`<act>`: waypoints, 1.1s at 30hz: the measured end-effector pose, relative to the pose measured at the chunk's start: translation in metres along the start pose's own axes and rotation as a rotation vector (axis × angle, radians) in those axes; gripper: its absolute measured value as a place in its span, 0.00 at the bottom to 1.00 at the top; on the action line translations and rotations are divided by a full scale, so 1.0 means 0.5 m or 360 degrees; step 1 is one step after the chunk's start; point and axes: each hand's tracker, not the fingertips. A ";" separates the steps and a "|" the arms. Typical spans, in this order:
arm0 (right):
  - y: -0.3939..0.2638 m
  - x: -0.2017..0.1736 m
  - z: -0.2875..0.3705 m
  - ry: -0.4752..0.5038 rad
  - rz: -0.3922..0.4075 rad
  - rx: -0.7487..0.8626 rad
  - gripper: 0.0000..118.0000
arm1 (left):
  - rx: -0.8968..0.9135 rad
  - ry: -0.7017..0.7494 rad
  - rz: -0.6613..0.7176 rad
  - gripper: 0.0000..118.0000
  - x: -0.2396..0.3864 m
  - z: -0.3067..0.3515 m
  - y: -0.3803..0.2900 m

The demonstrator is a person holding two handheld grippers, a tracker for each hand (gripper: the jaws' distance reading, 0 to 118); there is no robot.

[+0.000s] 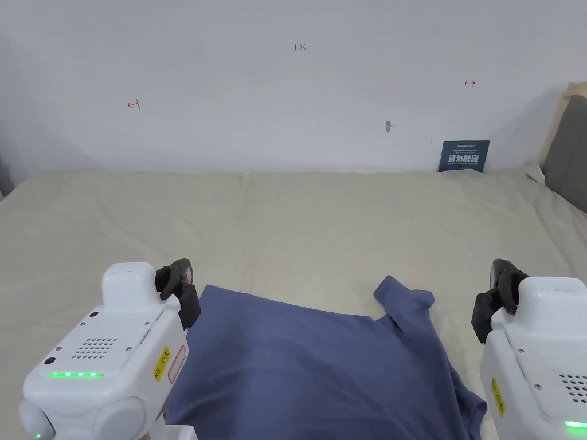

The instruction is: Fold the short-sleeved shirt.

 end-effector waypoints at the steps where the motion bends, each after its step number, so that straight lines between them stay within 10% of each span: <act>1: -0.003 0.004 -0.002 0.0000 0.0001 -0.0003 0.00 | -0.0033 0.0052 0.0008 0.00 0.003 -0.005 -0.004; 19: -0.090 -0.009 -0.196 -0.0005 0.0000 -0.0277 0.00 | -0.0961 0.0086 0.0091 0.01 -0.156 -0.505 -0.019; 20: -0.099 -0.012 -0.213 -0.0010 0.0003 -0.0301 0.00 | -0.1003 0.0119 0.0059 0.06 -0.165 -0.540 -0.030; 23: -0.128 -0.015 -0.263 -0.0016 0.0014 -0.0365 0.00 | -0.1136 0.0201 0.0016 0.79 -0.196 -0.657 -0.066; 24: -0.138 -0.017 -0.282 -0.0024 0.0014 -0.0388 0.00 | -0.1211 0.0232 0.0013 0.88 -0.206 -0.690 -0.086; 33: -0.205 0.004 -0.368 -0.0072 0.0007 -0.0522 0.00 | -0.1506 0.0289 -0.0028 0.92 -0.251 -0.835 -0.227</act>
